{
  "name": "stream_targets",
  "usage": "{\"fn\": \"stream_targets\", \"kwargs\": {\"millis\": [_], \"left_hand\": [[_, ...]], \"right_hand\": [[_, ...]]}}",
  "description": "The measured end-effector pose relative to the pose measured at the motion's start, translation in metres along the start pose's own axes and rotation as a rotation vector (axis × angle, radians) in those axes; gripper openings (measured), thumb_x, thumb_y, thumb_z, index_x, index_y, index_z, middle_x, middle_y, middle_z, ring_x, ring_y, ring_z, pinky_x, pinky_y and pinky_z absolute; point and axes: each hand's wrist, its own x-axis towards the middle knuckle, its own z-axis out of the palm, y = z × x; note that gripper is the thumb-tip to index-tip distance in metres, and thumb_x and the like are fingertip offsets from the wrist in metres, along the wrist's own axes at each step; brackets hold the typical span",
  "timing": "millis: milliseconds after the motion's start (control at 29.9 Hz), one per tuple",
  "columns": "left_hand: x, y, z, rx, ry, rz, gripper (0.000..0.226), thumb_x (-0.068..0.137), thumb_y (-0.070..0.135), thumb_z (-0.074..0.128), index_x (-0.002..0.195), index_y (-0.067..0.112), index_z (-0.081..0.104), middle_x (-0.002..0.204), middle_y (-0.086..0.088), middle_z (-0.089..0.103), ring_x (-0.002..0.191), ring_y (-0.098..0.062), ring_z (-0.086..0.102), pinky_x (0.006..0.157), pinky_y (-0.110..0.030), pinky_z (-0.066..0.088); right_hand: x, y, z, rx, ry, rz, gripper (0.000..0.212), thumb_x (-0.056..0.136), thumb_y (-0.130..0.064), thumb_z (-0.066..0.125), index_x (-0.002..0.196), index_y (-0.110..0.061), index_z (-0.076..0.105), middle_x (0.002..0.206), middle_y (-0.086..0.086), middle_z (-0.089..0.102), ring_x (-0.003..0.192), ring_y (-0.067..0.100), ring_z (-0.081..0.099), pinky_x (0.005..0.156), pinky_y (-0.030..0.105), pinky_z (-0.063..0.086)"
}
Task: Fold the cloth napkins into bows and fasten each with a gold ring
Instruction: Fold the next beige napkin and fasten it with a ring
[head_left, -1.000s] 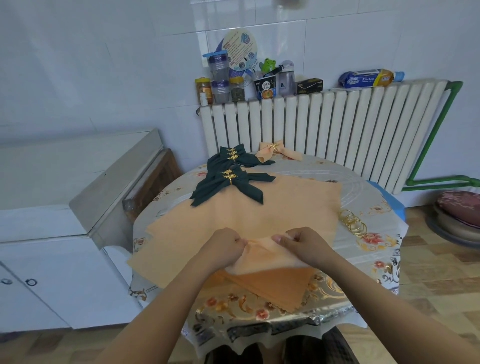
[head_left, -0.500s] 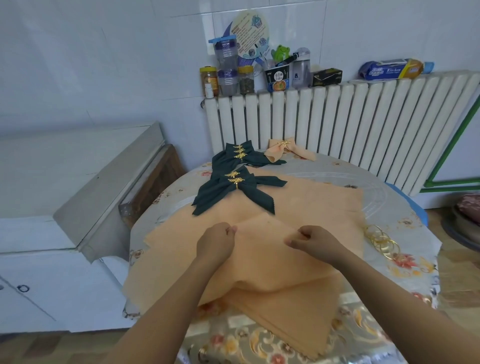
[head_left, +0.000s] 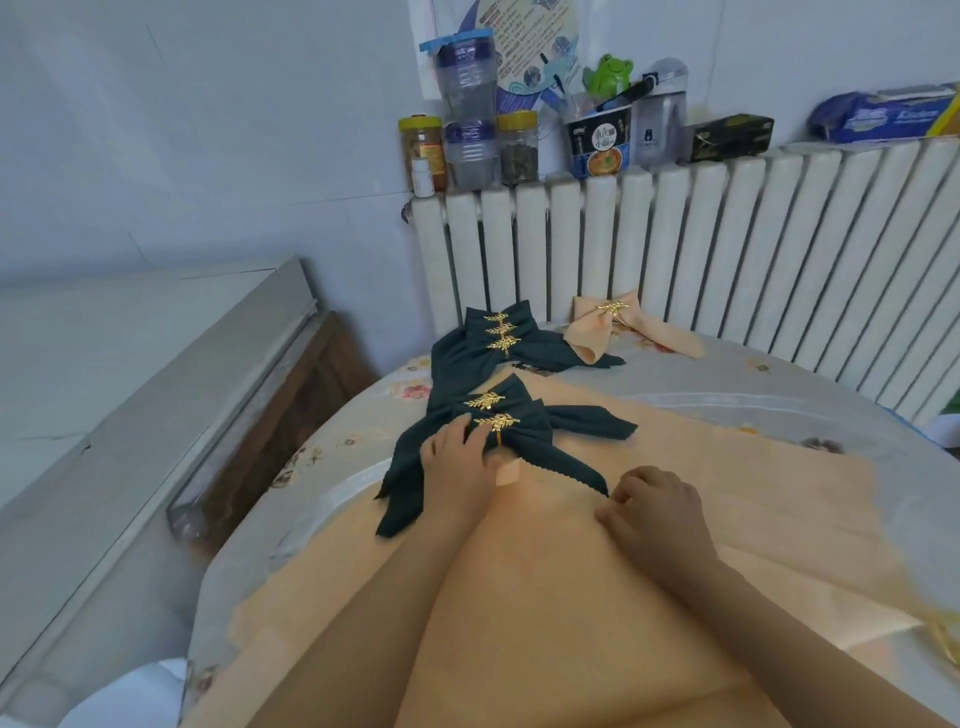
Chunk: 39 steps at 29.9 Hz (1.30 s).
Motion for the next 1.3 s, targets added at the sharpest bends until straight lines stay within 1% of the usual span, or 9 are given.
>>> {"fn": "stream_targets", "kwargs": {"millis": [100, 200, 367, 601, 802, 902, 1002, 1069, 1303], "left_hand": [[0.042, -0.007, 0.014, 0.125, -0.146, 0.015, 0.058, 0.099, 0.042, 0.039, 0.15, 0.031, 0.014, 0.159, -0.003, 0.0, 0.146, -0.024, -0.003, 0.116, -0.046, -0.004], [0.069, -0.012, 0.024, 0.108, -0.24, 0.009, 0.06, 0.099, 0.042, 0.04, 0.15, 0.037, 0.007, 0.159, -0.007, -0.003, 0.145, -0.028, -0.004, 0.116, -0.05, -0.001], [0.106, -0.006, 0.043, -0.086, -0.189, 0.08, 0.056, 0.098, 0.033, 0.047, 0.148, 0.037, 0.022, 0.158, -0.004, 0.009, 0.145, -0.026, 0.001, 0.116, -0.044, 0.009], [0.149, 0.002, 0.058, -0.146, -0.144, 0.098, 0.055, 0.098, 0.028, 0.048, 0.147, 0.034, 0.025, 0.158, -0.006, 0.01, 0.145, -0.025, -0.001, 0.117, -0.04, 0.008], [0.177, 0.01, 0.067, 0.059, -0.123, 0.115, 0.058, 0.099, 0.035, 0.044, 0.15, 0.034, 0.016, 0.159, -0.009, 0.006, 0.145, -0.03, -0.002, 0.117, -0.044, 0.005], [0.16, 0.02, 0.06, 0.077, -0.062, 0.109, 0.06, 0.099, 0.038, 0.042, 0.15, 0.029, 0.013, 0.158, -0.01, 0.004, 0.145, -0.028, -0.001, 0.116, -0.044, 0.004], [0.115, 0.016, 0.044, -0.112, 0.059, 0.046, 0.044, 0.097, 0.032, 0.044, 0.14, 0.022, 0.04, 0.144, -0.006, 0.035, 0.133, -0.023, 0.028, 0.108, -0.035, 0.021], [0.079, 0.007, 0.038, -0.094, 0.035, -0.001, 0.033, 0.095, 0.026, 0.044, 0.127, 0.021, 0.051, 0.126, -0.001, 0.046, 0.117, -0.019, 0.04, 0.096, -0.03, 0.027], [-0.011, -0.027, 0.013, 0.062, -0.103, -0.134, 0.037, 0.095, 0.043, 0.04, 0.128, 0.026, 0.044, 0.129, 0.004, 0.04, 0.118, -0.016, 0.036, 0.096, -0.03, 0.031]], "right_hand": [[0.004, 0.002, 0.023, 0.056, 0.157, -0.051, 0.017, 0.071, -0.027, 0.076, 0.074, -0.018, 0.061, 0.088, -0.001, 0.063, 0.083, 0.026, 0.059, 0.073, 0.033, 0.042], [0.001, 0.005, 0.033, 0.069, 0.261, -0.119, 0.03, 0.059, -0.021, 0.084, 0.067, -0.02, 0.055, 0.077, -0.004, 0.06, 0.069, 0.025, 0.058, 0.063, 0.032, 0.045], [0.009, 0.007, 0.037, 0.063, 0.328, -0.143, 0.021, 0.068, -0.045, 0.047, 0.067, -0.024, 0.052, 0.079, -0.007, 0.058, 0.07, 0.023, 0.058, 0.061, 0.031, 0.045], [0.012, 0.008, 0.04, 0.085, 0.338, -0.147, 0.021, 0.065, -0.048, 0.046, 0.065, -0.028, 0.051, 0.08, -0.01, 0.058, 0.071, 0.02, 0.06, 0.062, 0.026, 0.039], [0.015, 0.012, 0.039, 0.099, 0.316, -0.148, 0.018, 0.07, -0.047, 0.047, 0.067, -0.03, 0.052, 0.081, -0.012, 0.057, 0.073, 0.017, 0.059, 0.063, 0.027, 0.042], [0.013, 0.014, 0.036, 0.097, 0.287, -0.144, 0.018, 0.072, -0.045, 0.047, 0.068, -0.029, 0.053, 0.081, -0.013, 0.056, 0.075, 0.016, 0.058, 0.067, 0.027, 0.041], [0.01, 0.013, 0.037, 0.089, 0.253, -0.127, 0.016, 0.072, -0.037, 0.066, 0.069, -0.029, 0.052, 0.082, -0.011, 0.056, 0.076, 0.019, 0.057, 0.067, 0.028, 0.038], [0.011, 0.014, 0.036, 0.073, 0.217, -0.094, 0.028, 0.067, -0.028, 0.08, 0.069, -0.028, 0.052, 0.083, -0.009, 0.057, 0.076, 0.02, 0.056, 0.067, 0.029, 0.037], [0.009, 0.008, 0.03, 0.094, 0.155, -0.049, 0.029, 0.064, -0.022, 0.083, 0.068, -0.024, 0.054, 0.082, -0.003, 0.059, 0.074, 0.025, 0.056, 0.066, 0.032, 0.041]]}}
